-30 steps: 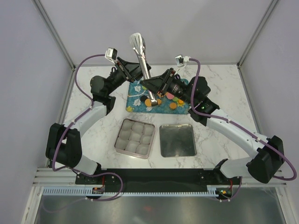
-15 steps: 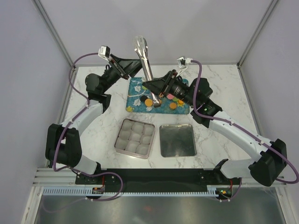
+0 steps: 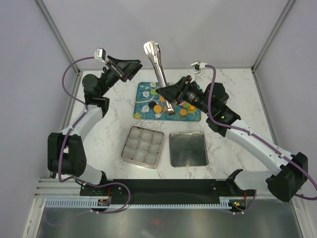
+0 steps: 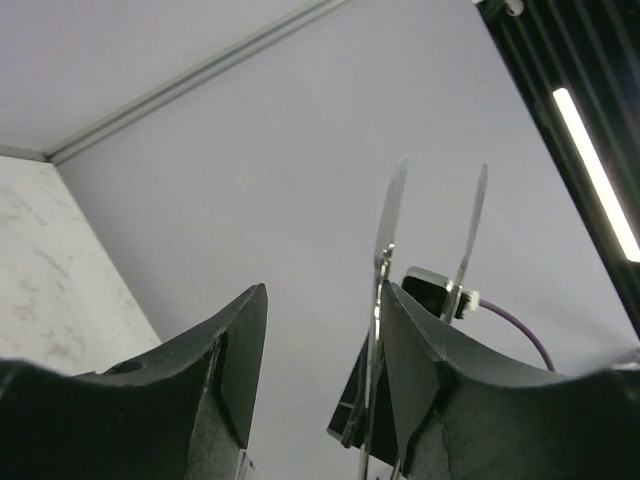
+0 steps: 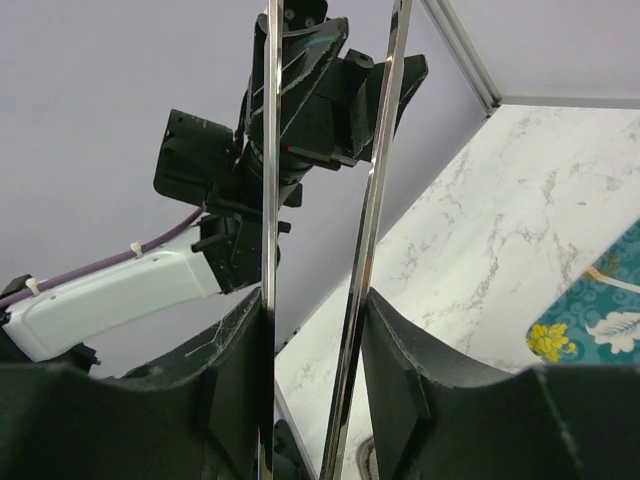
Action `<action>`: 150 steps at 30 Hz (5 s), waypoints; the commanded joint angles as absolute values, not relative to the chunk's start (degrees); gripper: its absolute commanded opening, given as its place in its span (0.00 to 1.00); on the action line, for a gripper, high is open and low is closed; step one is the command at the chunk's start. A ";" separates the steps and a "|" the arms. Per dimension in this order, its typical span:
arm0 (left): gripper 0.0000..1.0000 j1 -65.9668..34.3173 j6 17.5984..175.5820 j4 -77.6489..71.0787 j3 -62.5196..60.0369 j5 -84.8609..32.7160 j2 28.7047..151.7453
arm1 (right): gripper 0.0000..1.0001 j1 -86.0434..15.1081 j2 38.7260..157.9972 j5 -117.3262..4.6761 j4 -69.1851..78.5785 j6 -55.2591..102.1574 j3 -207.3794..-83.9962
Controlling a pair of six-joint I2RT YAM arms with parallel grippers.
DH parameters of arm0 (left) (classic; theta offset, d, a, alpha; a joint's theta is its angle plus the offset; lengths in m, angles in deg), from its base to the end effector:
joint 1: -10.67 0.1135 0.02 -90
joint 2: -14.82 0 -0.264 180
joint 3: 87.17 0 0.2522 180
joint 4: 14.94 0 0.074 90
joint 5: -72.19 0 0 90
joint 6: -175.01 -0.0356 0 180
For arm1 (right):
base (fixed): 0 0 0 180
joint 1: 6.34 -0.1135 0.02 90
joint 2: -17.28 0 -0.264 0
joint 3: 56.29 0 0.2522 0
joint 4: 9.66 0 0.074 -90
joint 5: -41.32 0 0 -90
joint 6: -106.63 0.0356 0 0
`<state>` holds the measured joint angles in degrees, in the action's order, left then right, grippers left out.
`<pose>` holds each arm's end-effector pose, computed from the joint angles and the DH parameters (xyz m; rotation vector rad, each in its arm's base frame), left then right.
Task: Pack the cookies
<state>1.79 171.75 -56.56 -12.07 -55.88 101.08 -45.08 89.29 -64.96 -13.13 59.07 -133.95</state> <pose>0.3307 -0.0739 0.3798 -0.1863 1.3542 -1.7874 0.2248 0.1932 0.4066 -0.2092 1.5521 1.3469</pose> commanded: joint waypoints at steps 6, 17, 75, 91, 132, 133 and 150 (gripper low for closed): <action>0.57 2.50 149.89 -19.45 -10.04 -54.38 94.45 | 0.47 -44.05 87.77 -58.54 7.40 49.44 -139.83; 0.56 0.74 128.88 11.54 -11.10 -47.35 79.52 | 0.47 -43.78 93.56 -48.17 26.77 38.79 -147.04; 0.57 -10.59 101.80 30.90 -21.02 -33.10 68.17 | 0.51 -35.26 99.19 -50.79 43.30 30.79 -134.83; 0.57 -10.60 101.62 30.37 -22.26 -32.75 68.26 | 0.50 -35.34 100.51 -49.04 44.71 30.52 -135.01; 0.57 -10.60 101.62 30.28 -23.75 -32.23 67.11 | 0.49 -36.84 103.50 -46.57 44.71 30.70 -135.53; 0.57 -10.59 101.62 30.20 -23.67 -32.23 67.11 | 0.48 -36.84 103.50 -46.57 44.71 30.70 -135.62; 0.57 -10.59 101.62 30.20 -22.79 -30.38 65.89 | 0.31 -36.93 101.48 -47.45 47.17 30.52 -141.15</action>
<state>-10.36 103.97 31.72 -23.24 -32.40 67.22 -36.73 103.50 -47.58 46.80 30.37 -137.62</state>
